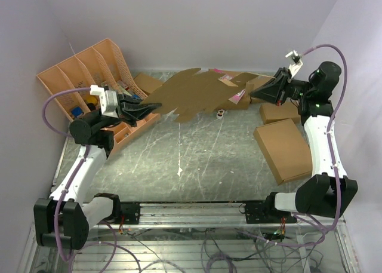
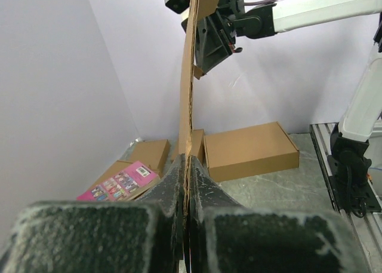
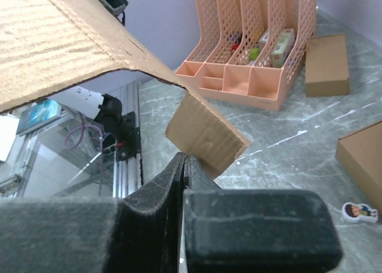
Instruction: Fold the paper box
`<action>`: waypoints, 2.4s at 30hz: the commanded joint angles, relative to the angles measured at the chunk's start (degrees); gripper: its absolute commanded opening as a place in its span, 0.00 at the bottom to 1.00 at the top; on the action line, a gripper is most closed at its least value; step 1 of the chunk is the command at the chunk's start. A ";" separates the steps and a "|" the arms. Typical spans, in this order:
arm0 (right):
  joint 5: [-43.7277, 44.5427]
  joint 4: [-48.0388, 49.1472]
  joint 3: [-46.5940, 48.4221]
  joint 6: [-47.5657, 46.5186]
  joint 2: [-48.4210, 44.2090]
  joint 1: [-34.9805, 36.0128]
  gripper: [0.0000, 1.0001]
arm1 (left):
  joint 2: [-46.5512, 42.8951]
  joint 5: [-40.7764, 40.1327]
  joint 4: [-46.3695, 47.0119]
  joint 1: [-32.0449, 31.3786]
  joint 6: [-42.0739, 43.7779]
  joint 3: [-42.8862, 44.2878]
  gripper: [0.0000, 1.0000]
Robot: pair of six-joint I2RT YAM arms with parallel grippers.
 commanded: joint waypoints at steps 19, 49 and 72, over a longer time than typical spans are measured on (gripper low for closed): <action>2.06 -6.53 8.49 -7.15 1.72 0.03 0.09 | 1.63 1.09 6.59 0.38 -4.53 1.09 0.07; 5.98 -46.77 12.86 -45.42 4.00 -0.50 0.31 | 0.25 0.13 -3.91 1.47 3.12 1.53 0.07; 8.97 -52.14 18.22 -47.03 2.95 0.82 0.39 | 1.12 0.67 -1.63 3.57 1.50 0.67 0.07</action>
